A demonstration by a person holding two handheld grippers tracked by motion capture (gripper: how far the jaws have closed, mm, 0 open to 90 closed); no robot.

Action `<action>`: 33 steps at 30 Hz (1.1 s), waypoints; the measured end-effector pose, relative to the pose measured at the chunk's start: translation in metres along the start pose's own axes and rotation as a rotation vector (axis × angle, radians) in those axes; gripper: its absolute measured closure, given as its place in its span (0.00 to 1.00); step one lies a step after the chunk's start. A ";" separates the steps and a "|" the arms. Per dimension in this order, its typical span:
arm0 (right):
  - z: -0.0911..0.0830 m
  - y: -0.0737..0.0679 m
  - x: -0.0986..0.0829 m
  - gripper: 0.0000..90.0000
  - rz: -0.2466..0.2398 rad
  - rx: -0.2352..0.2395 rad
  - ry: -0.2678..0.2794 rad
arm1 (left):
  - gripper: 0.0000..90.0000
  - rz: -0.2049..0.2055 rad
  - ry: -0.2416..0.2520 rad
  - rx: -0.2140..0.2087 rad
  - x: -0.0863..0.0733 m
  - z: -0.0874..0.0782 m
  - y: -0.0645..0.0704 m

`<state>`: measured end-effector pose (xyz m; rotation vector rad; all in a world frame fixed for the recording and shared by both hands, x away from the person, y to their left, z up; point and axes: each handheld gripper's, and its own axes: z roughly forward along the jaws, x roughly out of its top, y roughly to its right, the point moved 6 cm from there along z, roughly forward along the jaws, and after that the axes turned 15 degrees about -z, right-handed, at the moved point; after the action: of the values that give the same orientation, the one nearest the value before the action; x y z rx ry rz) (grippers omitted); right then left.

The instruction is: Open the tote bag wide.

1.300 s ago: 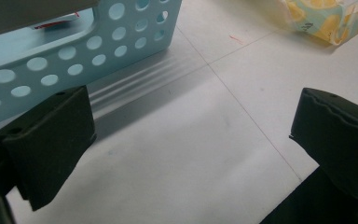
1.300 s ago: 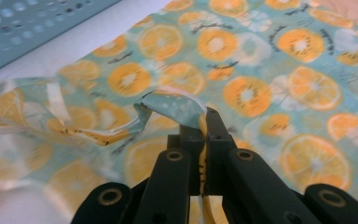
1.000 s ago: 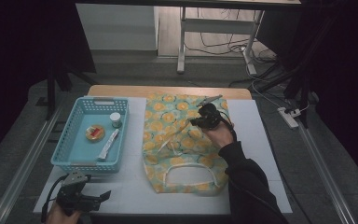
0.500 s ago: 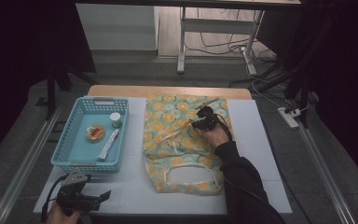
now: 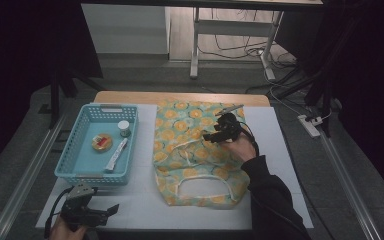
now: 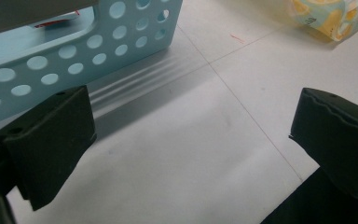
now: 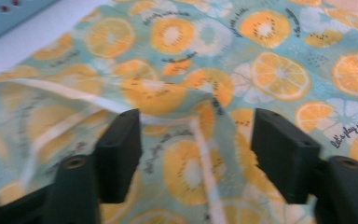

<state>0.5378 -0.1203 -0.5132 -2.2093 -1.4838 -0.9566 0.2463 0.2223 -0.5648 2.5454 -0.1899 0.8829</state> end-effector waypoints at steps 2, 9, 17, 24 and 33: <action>-0.004 -0.009 0.000 0.20 -0.023 0.018 0.001 | 0.00 -0.001 -0.001 0.001 0.000 0.000 0.000; -0.003 -0.036 -0.007 0.00 -0.097 0.002 -0.047 | 0.00 0.000 0.000 0.001 0.000 0.000 0.000; 0.019 -0.067 -0.026 0.00 -0.165 0.089 -0.113 | 0.00 0.007 0.002 0.000 0.000 0.000 0.001; 0.037 -0.071 -0.040 0.14 -0.229 0.098 -0.147 | 0.00 0.006 0.001 0.001 0.000 0.000 0.000; 0.027 -0.064 -0.038 0.80 -0.221 0.102 -0.119 | 0.00 0.006 -0.003 0.004 0.000 0.000 0.000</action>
<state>0.4800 -0.1044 -0.5650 -2.0952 -1.8185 -0.8039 0.2461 0.2219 -0.5649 2.5513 -0.1977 0.8821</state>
